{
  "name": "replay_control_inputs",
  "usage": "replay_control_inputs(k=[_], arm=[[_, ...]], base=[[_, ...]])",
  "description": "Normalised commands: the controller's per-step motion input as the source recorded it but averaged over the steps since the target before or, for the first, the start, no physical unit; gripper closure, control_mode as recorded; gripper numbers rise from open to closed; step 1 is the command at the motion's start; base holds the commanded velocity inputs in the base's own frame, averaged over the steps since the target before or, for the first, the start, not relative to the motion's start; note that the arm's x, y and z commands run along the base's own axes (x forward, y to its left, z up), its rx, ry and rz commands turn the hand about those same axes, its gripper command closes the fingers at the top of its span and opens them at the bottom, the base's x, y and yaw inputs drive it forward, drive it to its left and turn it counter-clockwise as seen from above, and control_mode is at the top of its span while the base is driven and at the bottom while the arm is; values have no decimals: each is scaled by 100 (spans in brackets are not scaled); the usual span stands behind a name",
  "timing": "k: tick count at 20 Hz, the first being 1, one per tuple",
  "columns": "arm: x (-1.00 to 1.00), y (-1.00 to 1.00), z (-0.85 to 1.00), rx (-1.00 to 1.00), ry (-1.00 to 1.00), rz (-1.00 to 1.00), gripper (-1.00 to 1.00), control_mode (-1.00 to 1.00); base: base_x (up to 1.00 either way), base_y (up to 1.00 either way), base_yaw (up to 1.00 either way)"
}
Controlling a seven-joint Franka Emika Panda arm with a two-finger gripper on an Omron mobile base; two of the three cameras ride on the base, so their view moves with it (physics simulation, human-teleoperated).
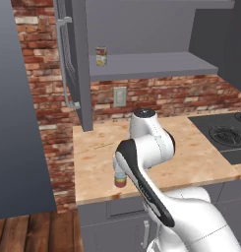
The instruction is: Restock the canned food cabinet by taking the new fresh canned food from the counter and placing it in the cabinet. Then, take the old canned food from the cabinet and place it on the counter.
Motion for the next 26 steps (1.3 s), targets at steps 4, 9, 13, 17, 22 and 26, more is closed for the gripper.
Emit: replay_control_inputs(k=[4,9,13,17,22,26], arm=[[20,18,-18,-5,0,0,-100,-100],[32,4,-22,-3,6,0,-100,-100],[27,0,-20,0,10,0,-100,-100],[13,6,-28,0,12,0,-100,-100],[10,14,-45,0,14,0,-100,-100],[20,5,-50,0,8,0,-100,-100]], base=[[0,0,0],[0,0,0],[0,0,0],[0,0,0],[0,0,0],[0,0,0]])
